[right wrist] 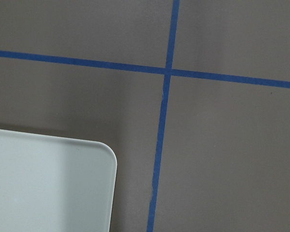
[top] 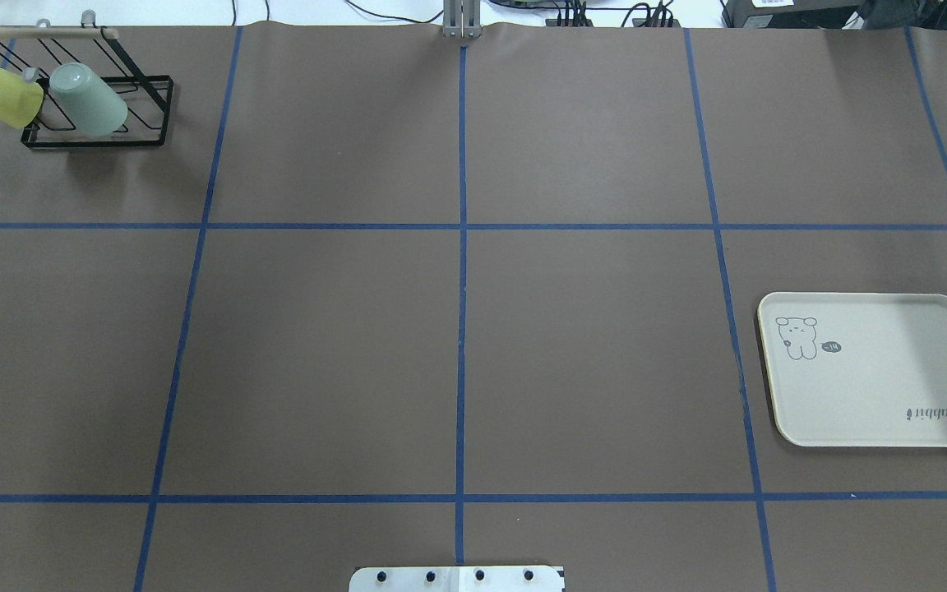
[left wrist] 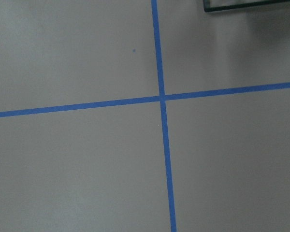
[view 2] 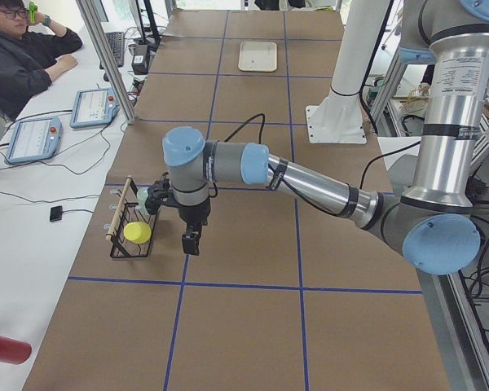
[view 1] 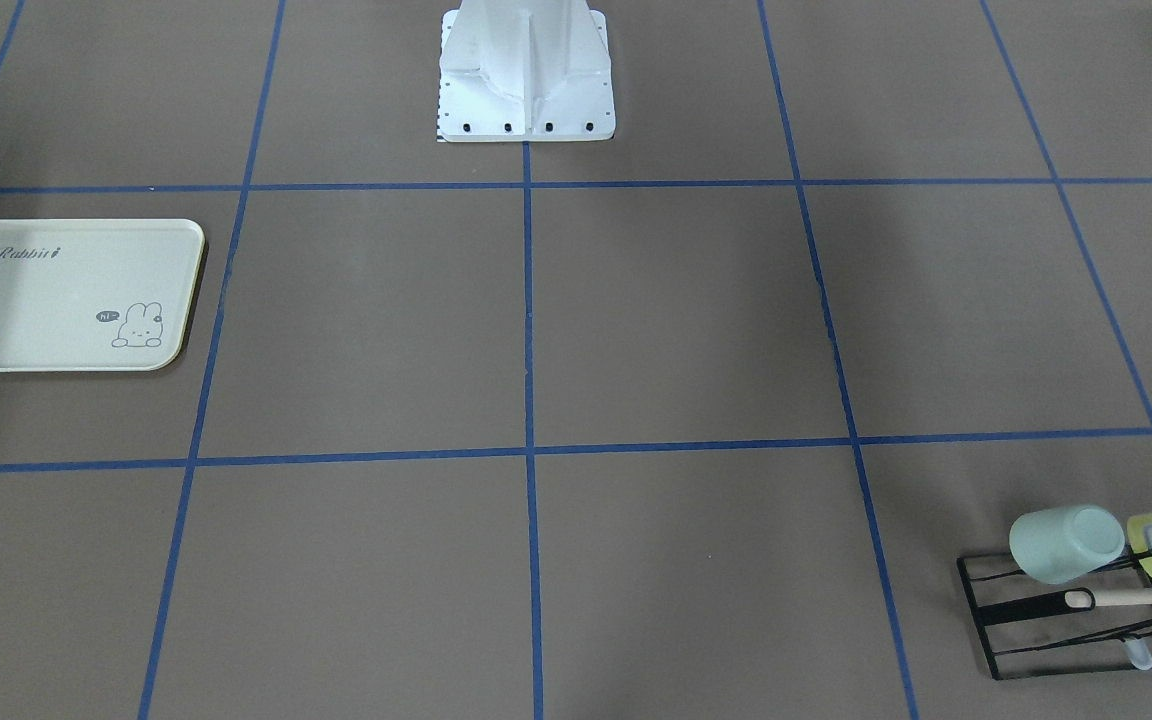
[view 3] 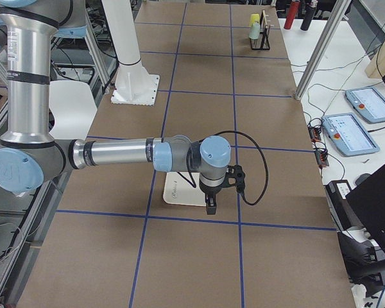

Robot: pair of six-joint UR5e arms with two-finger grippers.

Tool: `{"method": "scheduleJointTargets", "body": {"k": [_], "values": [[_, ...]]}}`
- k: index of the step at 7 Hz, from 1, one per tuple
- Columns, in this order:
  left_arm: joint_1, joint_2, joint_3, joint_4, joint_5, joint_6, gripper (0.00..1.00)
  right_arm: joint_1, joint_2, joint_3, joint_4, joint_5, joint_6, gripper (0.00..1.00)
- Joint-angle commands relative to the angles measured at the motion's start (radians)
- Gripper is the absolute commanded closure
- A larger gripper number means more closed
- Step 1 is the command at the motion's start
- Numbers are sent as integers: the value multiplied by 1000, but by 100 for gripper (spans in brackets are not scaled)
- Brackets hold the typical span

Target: Left arm grabs green cup and hands to right arm on tray

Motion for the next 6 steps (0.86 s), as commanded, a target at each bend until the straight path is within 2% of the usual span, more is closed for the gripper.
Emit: {"method": "scheduleJointTargets", "body": {"k": [1,3,4,6], "values": [[23,-44,-121,89,45,-1,0,0,4,4,-1,1,0,1],[54,-47,-141,20,28,-71,0,0,2,2,1,9,0,1],[93,-69,-135,-100,-1,-209,0,0,4,7,1,9,-2,1],[170,-52,-47,-363,5,-524,0,0,5,11,1,9,-2,1]]}}
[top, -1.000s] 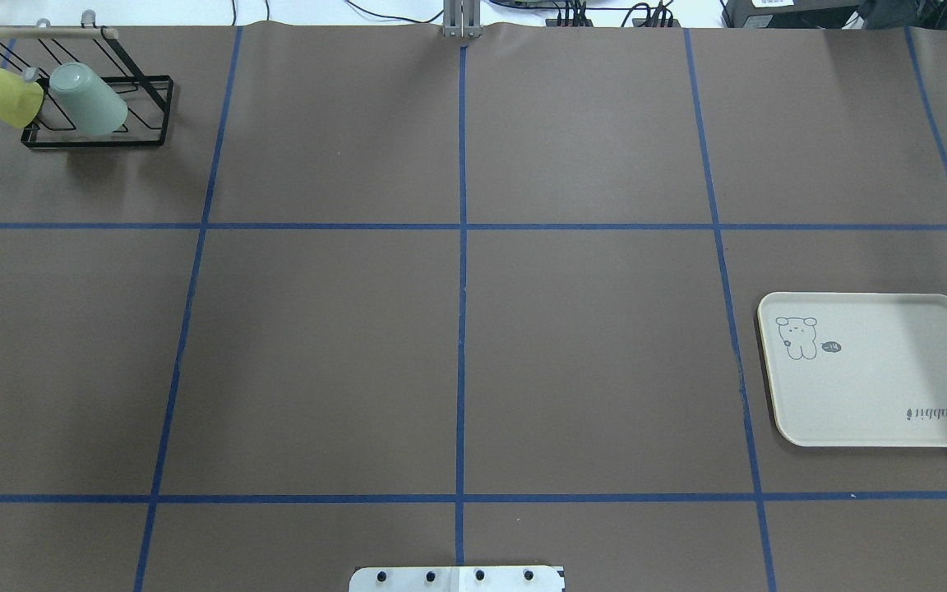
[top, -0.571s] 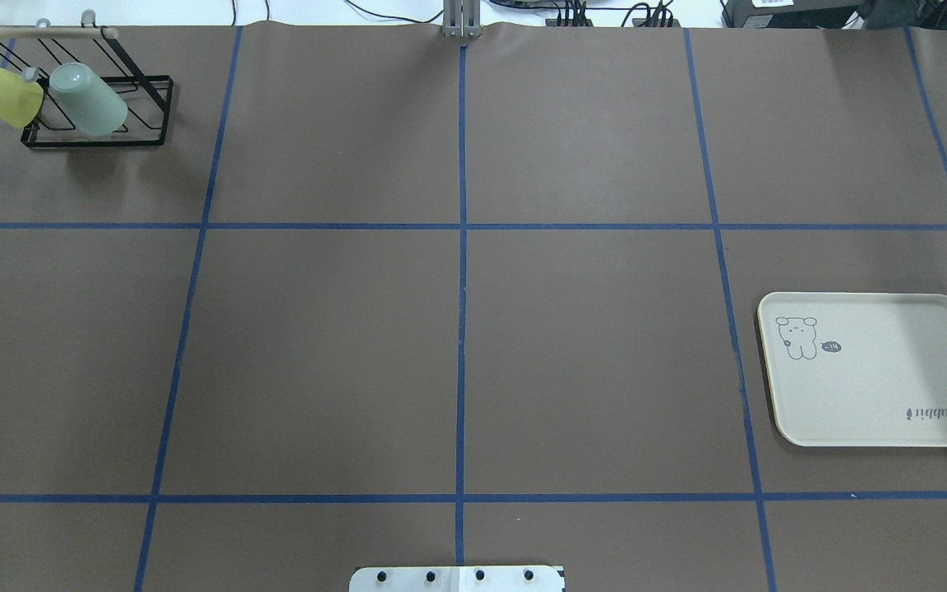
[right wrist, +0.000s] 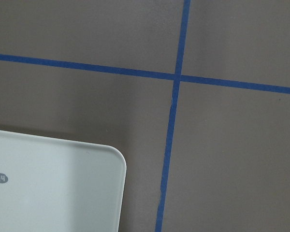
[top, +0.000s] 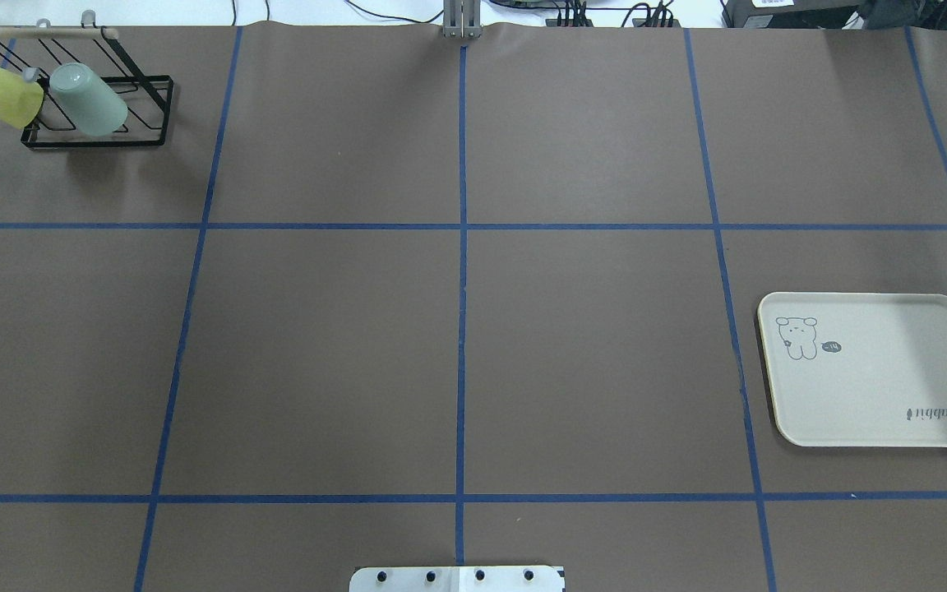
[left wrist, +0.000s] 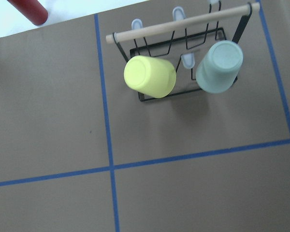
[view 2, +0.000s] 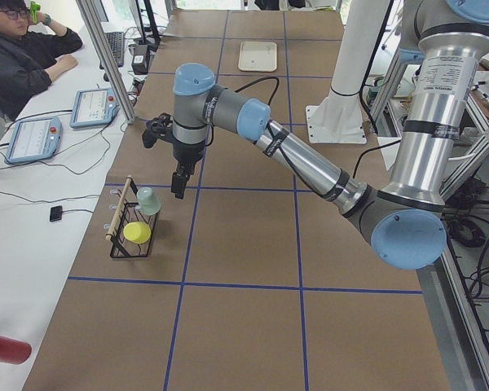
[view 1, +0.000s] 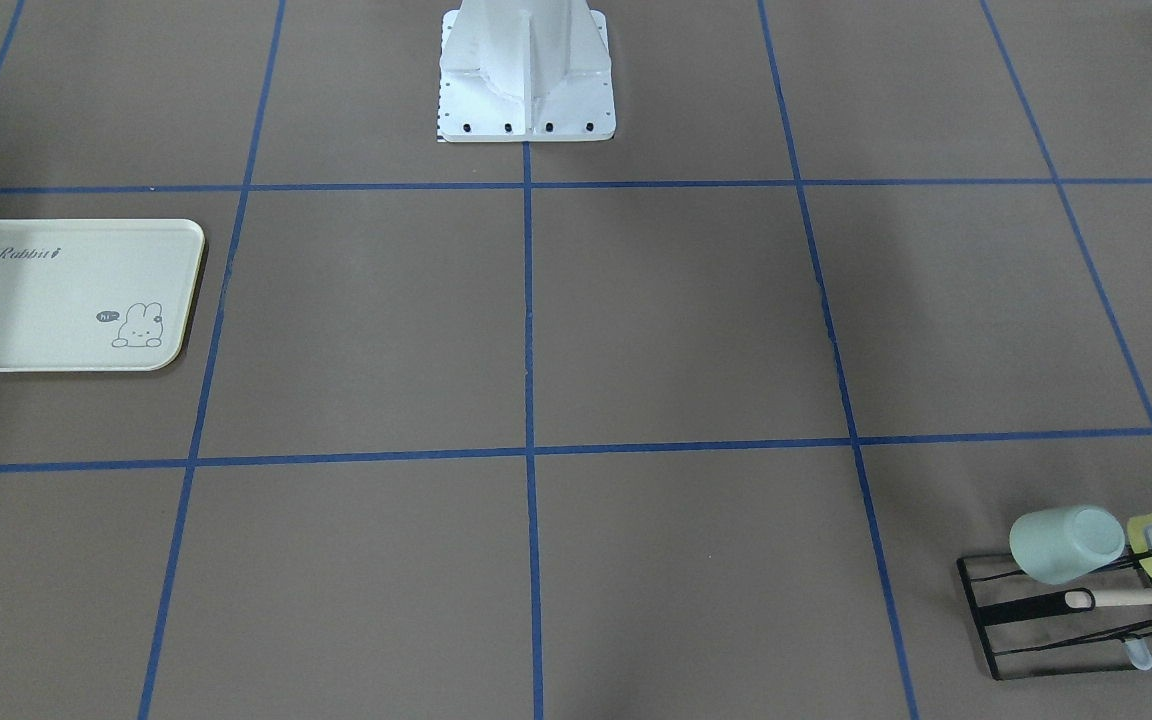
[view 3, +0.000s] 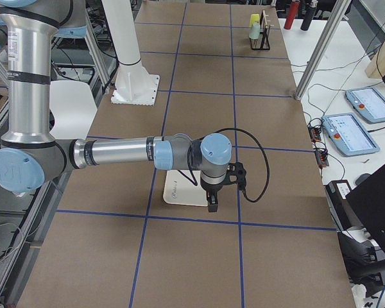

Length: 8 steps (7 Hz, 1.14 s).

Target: Left arm grabs green cup and hands to right arm on tray

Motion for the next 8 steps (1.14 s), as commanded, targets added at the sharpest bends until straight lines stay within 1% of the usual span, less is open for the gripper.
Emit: {"method": "scheduleJointTargets", "body": {"k": [1,3,4,6,7,8], "values": [[80,17,91,-260,22,-309,0,0,2,3,0,3,0,1],[141,68,151,-506,117,-495,0,0,2,3,0,3,0,1],[204,79,173,-616,190,-595,0,0,1,3,0,5,0,1],[285,93,176,-707,315,-680,0,0,1,2,0,3,0,1],[339,93,191,-787,399,-724,0,0,1,2,0,3,0,1],[358,91,246,-882,413,-766,0,0,1,2,0,3,0,1]]}}
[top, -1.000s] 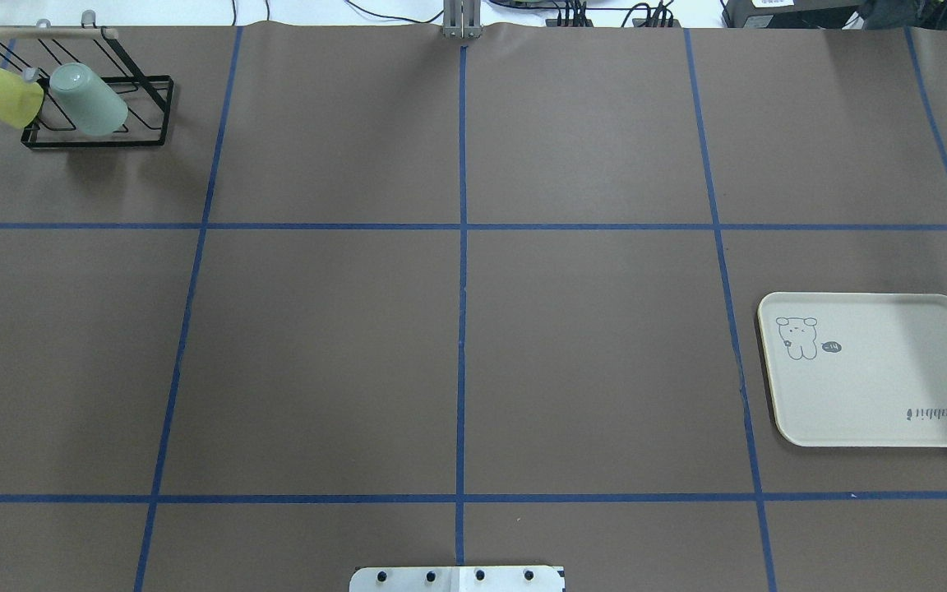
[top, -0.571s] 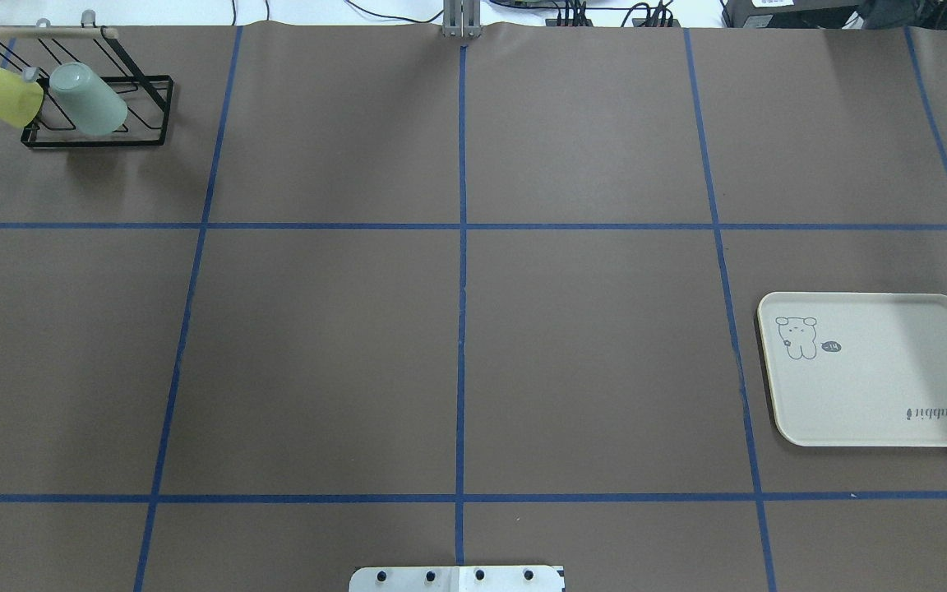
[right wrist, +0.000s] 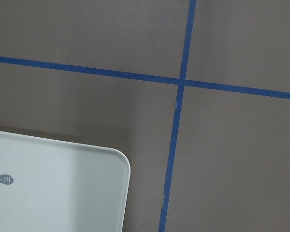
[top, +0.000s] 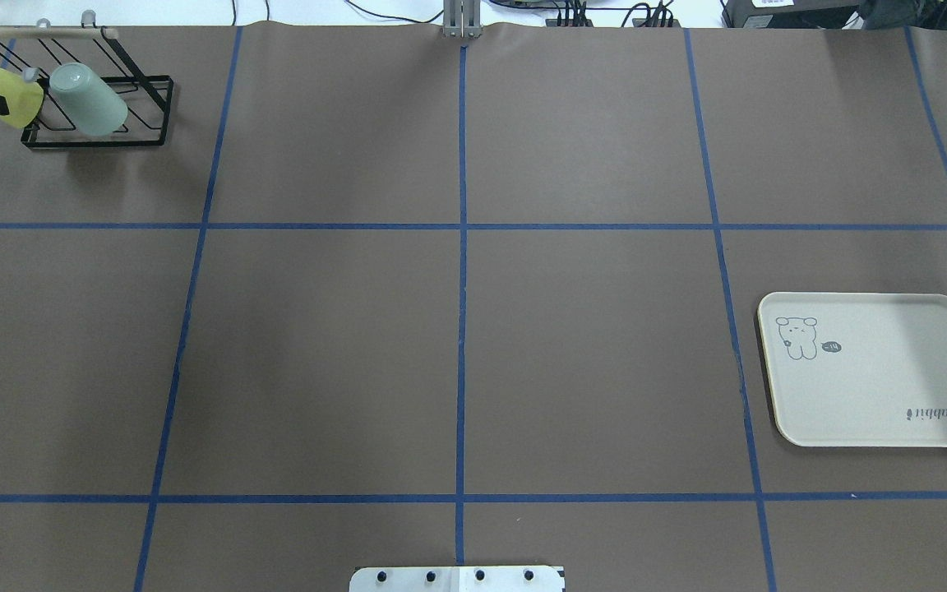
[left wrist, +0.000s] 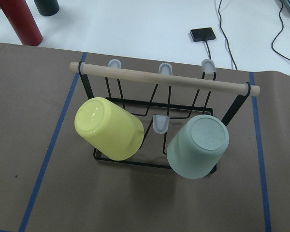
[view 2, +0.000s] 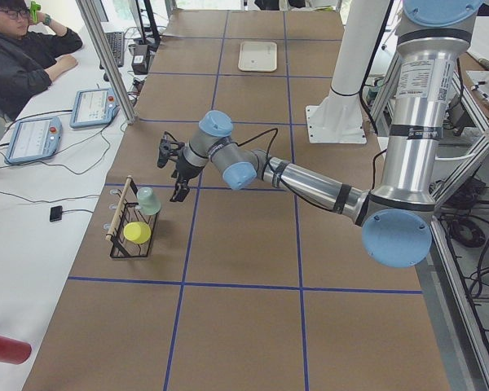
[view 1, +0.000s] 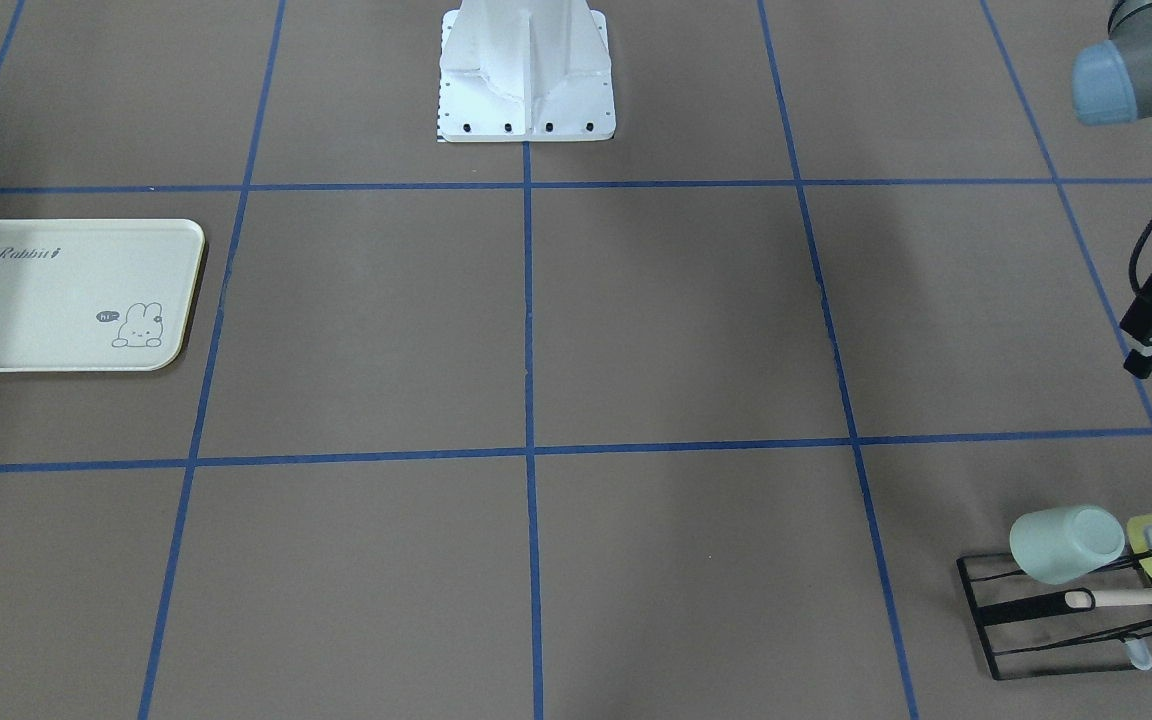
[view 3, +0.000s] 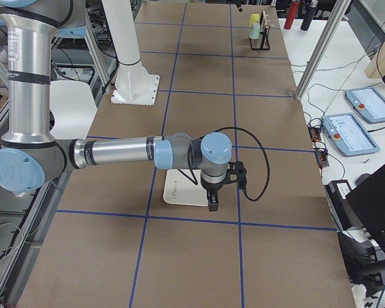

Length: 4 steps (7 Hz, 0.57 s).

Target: Left arm grabs green cup and hands to right arm on tray

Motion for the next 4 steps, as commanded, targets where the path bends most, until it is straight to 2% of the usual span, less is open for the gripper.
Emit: {"method": "scheduleJointTargets", "body": {"k": [1,3,4], "values": [[66,-9,73,-167,147,-66,0,0,0,1,-2,1,0,1],[170,-17,90,-181,330,-127,0,-2,1,-2,-2,0,0,1],[204,-40,136,-213,402,-141,0,-2,2,0,-2,1,2,1]]}}
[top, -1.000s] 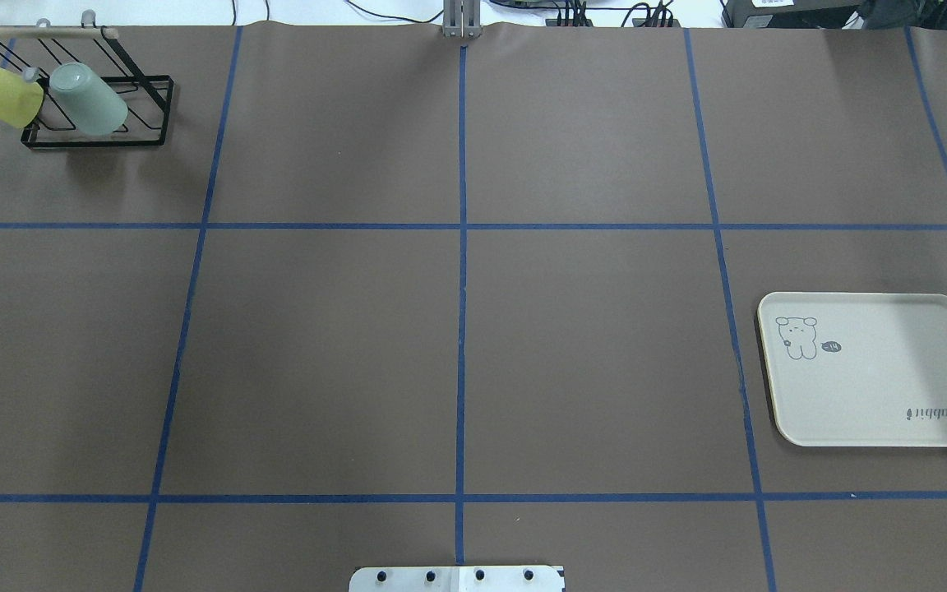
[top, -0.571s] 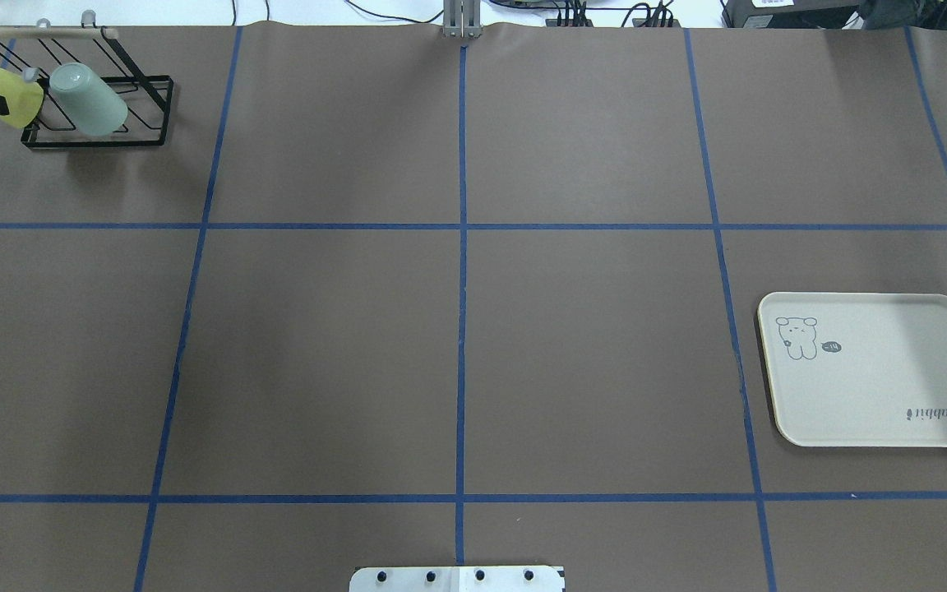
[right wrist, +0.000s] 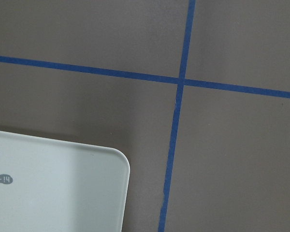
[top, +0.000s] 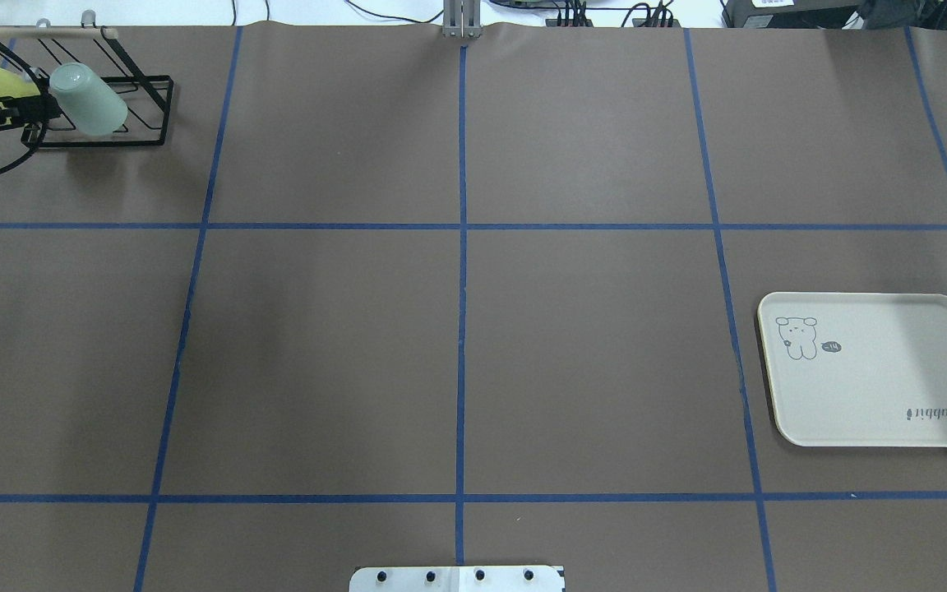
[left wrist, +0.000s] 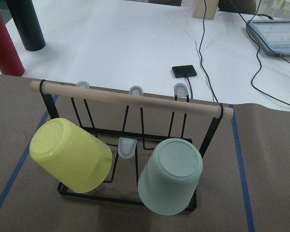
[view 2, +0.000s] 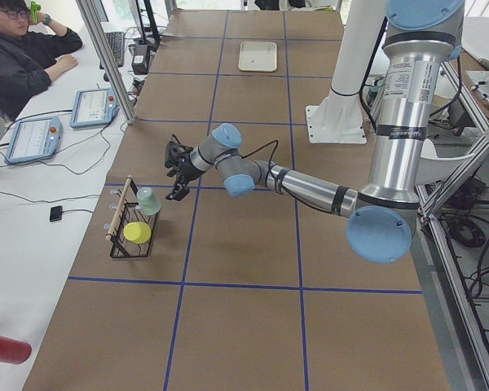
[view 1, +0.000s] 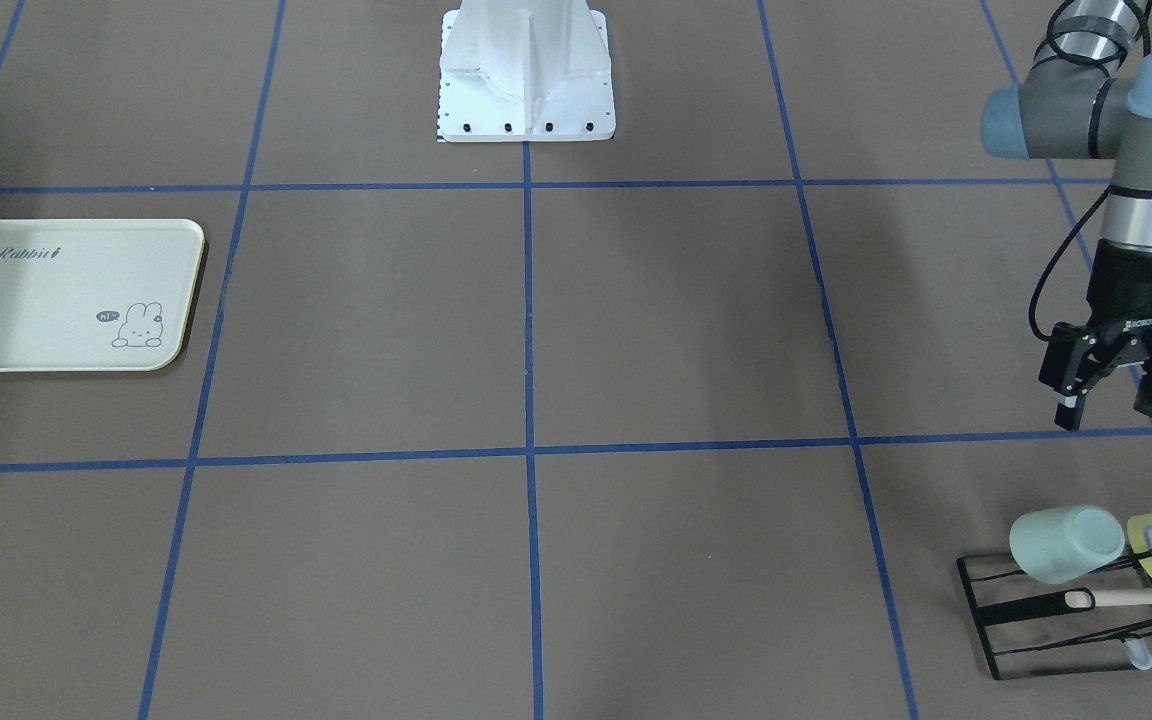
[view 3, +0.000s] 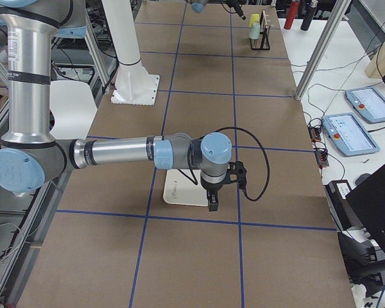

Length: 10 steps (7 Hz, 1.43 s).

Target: Left arm grabs green cup and hands to right arm on tray

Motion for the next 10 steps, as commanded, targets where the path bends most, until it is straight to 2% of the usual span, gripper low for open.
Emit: {"method": "scheduleJointTargets", "body": {"k": [1,3,7,8,10], "values": [[77,-33,98,-84,155,-39,0,-1,1,0,0,1,-1,1],[111,-85,197,-166,267,-39,0,-1,1,-2,0,1,1,1],[114,-133,262,-169,274,-18,0,-1,1,-8,0,1,1,1],[113,-131,261,-171,274,71,0,-1,1,-8,0,1,1,1],[108,-127,277,-186,274,104,0,-1,-1,-8,-2,1,1,1]]}}
